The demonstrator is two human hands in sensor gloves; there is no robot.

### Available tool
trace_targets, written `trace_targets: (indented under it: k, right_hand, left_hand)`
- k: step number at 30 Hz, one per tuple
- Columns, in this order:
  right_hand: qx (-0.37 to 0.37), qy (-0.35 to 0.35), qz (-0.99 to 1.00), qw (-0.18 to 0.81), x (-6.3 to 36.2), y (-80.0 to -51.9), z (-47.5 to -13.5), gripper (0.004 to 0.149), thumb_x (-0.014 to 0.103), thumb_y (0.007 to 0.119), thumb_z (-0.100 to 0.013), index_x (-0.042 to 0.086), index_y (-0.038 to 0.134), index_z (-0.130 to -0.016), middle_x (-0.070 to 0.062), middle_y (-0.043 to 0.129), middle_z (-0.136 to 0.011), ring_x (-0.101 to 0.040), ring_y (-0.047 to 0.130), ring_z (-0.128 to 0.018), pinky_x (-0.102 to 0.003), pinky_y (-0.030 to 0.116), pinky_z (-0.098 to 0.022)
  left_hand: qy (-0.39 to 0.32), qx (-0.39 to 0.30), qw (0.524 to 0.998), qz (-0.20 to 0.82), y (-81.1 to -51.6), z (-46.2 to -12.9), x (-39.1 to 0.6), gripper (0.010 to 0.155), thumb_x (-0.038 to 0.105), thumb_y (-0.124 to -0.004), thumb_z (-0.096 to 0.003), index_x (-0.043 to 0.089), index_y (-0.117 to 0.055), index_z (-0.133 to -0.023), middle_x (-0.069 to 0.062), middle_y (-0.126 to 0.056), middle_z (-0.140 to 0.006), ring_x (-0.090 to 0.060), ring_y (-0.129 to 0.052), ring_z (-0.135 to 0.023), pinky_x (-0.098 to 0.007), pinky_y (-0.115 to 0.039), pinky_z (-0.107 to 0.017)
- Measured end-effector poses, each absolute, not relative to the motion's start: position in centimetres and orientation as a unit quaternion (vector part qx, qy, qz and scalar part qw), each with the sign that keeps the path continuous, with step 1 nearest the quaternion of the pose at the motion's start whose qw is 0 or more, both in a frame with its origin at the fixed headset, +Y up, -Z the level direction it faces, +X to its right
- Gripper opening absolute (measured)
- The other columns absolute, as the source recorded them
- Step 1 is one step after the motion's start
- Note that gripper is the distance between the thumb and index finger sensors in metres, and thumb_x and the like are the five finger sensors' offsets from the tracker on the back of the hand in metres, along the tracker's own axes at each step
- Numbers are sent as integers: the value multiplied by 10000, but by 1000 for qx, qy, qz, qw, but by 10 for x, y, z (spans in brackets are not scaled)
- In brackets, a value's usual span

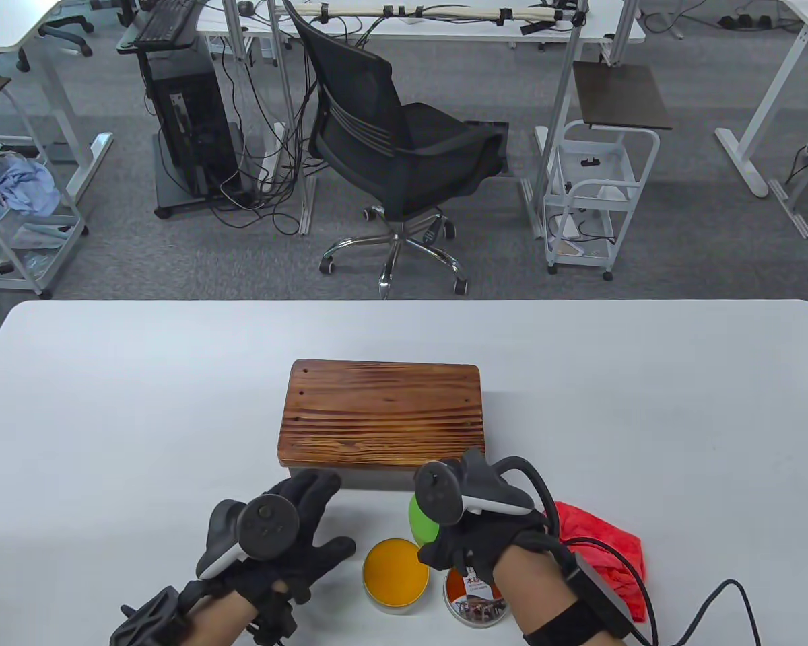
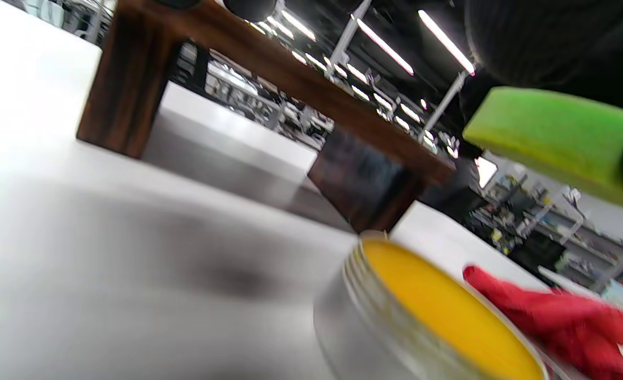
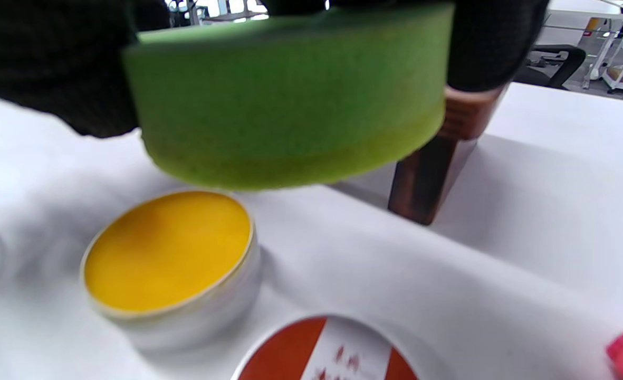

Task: Dip and apply wood wax on stool

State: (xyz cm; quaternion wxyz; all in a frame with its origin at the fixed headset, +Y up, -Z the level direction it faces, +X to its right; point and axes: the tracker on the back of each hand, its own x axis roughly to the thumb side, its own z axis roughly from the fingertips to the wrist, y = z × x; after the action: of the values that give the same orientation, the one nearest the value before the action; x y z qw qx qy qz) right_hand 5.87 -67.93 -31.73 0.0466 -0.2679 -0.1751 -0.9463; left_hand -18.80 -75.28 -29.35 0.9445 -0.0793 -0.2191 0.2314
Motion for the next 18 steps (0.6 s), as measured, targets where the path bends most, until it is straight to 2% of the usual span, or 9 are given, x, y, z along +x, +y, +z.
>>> trace_targets:
  k: [5, 11, 18]
  right_hand:
    - [-283, -201, -935, 77, 48, -703, -305, 1096, 699, 913, -377, 116, 435, -1172, -198, 472, -1151, -492, 686, -933, -596, 774, -596]
    - [-292, -218, -925, 107, 35, -721, -300, 1077, 695, 912, -382, 107, 453, -1160, -191, 487, -1143, -482, 699, -926, -585, 782, -595]
    - [-289, -219, -920, 149, 24, -732, -301, 1035, 685, 910, -401, 119, 469, -1147, -182, 497, -1137, -474, 705, -922, -577, 787, -594]
  left_hand:
    - [-254, -120, 941, 188, -776, -288, -170, 1049, 700, -818, -421, 197, -280, -1168, -274, -310, -1190, -586, -336, -1006, -791, -365, -668]
    - [-264, -162, 935, 172, -794, -290, -160, 1090, 704, -854, -401, 173, -284, -1163, -255, -285, -1198, -592, -285, -1018, -803, -337, -668]
    - [-260, -208, 929, 159, -815, -295, -155, 1004, 692, -839, -447, 208, -302, -1145, -229, -253, -1204, -590, -241, -1025, -814, -304, -667]
